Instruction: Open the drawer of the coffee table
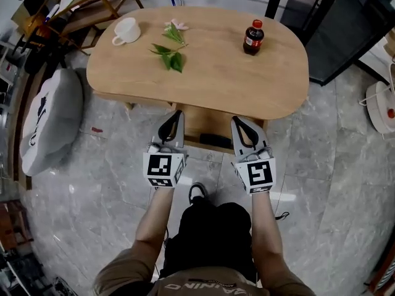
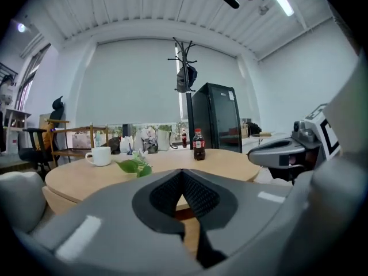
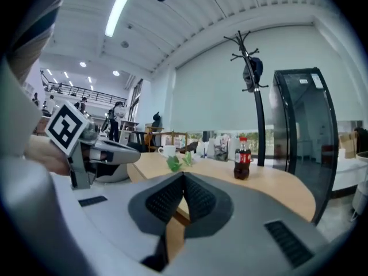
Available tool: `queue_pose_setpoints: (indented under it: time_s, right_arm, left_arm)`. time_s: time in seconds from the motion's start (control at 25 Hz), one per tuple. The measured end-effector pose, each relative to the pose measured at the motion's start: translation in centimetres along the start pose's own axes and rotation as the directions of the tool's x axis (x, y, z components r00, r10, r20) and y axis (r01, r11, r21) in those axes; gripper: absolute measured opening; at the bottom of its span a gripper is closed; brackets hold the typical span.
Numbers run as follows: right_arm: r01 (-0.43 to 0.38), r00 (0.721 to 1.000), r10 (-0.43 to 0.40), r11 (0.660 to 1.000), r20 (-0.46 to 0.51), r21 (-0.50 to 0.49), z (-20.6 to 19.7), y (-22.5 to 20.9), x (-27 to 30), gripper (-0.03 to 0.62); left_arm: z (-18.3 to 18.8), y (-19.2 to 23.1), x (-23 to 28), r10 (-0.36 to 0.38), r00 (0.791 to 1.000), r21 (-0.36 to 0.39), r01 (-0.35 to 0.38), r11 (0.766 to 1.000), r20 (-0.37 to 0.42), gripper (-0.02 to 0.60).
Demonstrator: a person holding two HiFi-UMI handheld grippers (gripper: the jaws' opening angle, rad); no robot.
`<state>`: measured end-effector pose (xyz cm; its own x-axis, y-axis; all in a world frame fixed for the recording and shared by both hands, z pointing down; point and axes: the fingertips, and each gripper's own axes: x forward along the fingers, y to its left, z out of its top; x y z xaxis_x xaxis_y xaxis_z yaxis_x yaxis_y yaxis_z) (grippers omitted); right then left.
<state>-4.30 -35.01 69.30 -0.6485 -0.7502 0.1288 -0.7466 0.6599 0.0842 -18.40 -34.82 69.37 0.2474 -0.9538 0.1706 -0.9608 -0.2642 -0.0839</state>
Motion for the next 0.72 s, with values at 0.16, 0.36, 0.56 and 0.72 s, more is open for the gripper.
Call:
queue_pose_setpoints:
  time_s: [0.16,0.36,0.56,0.72]
  right_arm:
    - [0.017,1.000,-0.016,0.998,-0.018,0.052,4.5,-1.5,-2.1,0.005]
    - [0.002,0.998,0.004,0.996,-0.068,0.084,12.9,-2.0,-4.3,0.005]
    - [-0.057,0.996,0.060,0.997,-0.060,0.055,24.2,-0.5,-6.4,0.005]
    - [-0.052,0.996,0.058,0.994,-0.067,0.093,31.3,-0.2,-8.9,0.005]
  left_arm:
    - [3.9,1.1,-0.9,0.019,0.999,-0.040,-0.021,0.999,-0.036,0.006]
    - [11.9,1.0,-3.9,0.016,0.997,-0.047,-0.020,0.999,-0.079,0.006]
    - [22.5,-0.7,-7.7,-0.063,0.994,-0.045,0.059,0.997,-0.087,0.006]
    - [30.0,-1.8,-10.6,-0.086,0.993,-0.025,0.084,0.996,-0.086,0.006]
